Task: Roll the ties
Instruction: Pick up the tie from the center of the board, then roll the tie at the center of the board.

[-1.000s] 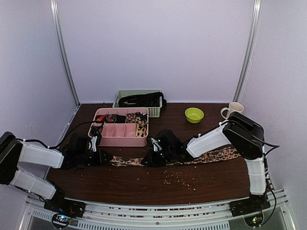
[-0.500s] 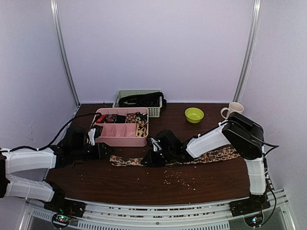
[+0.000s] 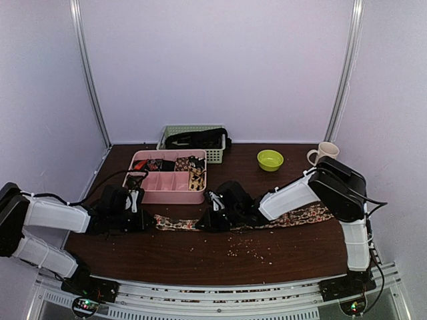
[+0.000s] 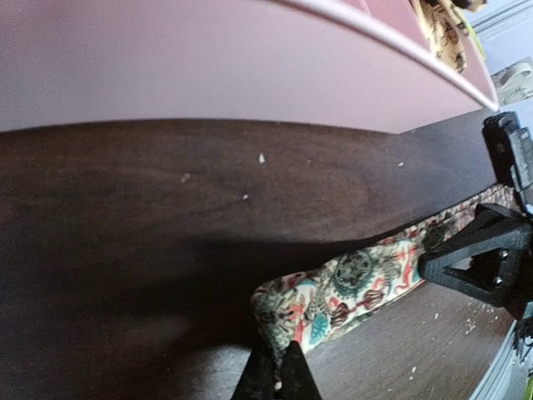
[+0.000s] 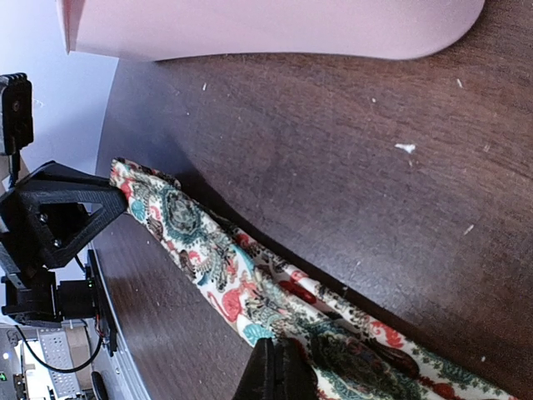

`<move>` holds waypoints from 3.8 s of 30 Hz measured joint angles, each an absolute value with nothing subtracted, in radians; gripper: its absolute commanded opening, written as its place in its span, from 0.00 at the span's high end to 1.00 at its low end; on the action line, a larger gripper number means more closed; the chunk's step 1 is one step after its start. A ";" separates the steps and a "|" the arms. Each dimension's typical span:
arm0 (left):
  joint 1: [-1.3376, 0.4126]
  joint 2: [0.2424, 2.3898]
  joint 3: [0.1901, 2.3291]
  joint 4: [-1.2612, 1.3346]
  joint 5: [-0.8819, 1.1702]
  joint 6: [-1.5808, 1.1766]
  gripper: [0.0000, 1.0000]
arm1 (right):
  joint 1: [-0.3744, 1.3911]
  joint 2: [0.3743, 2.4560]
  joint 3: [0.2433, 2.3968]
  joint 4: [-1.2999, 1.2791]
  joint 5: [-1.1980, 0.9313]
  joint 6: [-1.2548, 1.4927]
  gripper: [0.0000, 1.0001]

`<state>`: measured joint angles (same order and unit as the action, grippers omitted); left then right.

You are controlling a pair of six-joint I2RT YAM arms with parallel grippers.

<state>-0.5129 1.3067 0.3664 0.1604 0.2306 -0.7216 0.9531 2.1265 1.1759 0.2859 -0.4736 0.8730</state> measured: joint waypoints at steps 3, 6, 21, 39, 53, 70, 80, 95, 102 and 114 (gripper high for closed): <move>-0.536 1.273 0.367 0.194 0.233 -0.722 1.00 | 0.953 2.127 1.176 0.287 -0.474 0.878 0.99; -0.595 1.233 0.378 0.208 0.231 -0.725 1.00 | 0.953 2.127 1.176 0.287 -0.474 0.883 0.99; -0.780 1.455 0.537 0.421 0.265 -0.755 1.00 | 0.943 2.097 1.095 0.382 -0.481 0.918 0.84; -0.844 1.759 0.681 0.605 0.306 -0.796 0.96 | 0.813 1.845 0.798 0.649 -0.564 1.038 0.50; -0.844 1.884 0.655 0.770 0.342 -0.878 0.68 | 0.812 1.870 0.836 0.574 -0.561 1.013 0.52; -0.843 1.911 0.604 0.931 0.384 -0.914 0.48 | 0.842 1.980 0.976 0.408 -0.527 0.937 0.88; -0.784 1.683 0.559 0.745 0.400 -0.682 0.20 | 0.845 1.991 0.984 0.308 -0.491 0.871 1.00; -0.784 1.622 0.694 0.215 0.318 0.122 0.20 | 0.841 1.990 1.013 0.254 -0.490 0.814 1.00; -0.784 1.773 0.800 0.192 0.331 0.253 0.22 | 0.836 1.990 1.013 0.254 -0.495 0.808 1.00; -0.784 1.867 0.838 0.212 0.398 0.284 0.57 | 0.820 1.985 1.012 0.258 -0.509 0.808 0.71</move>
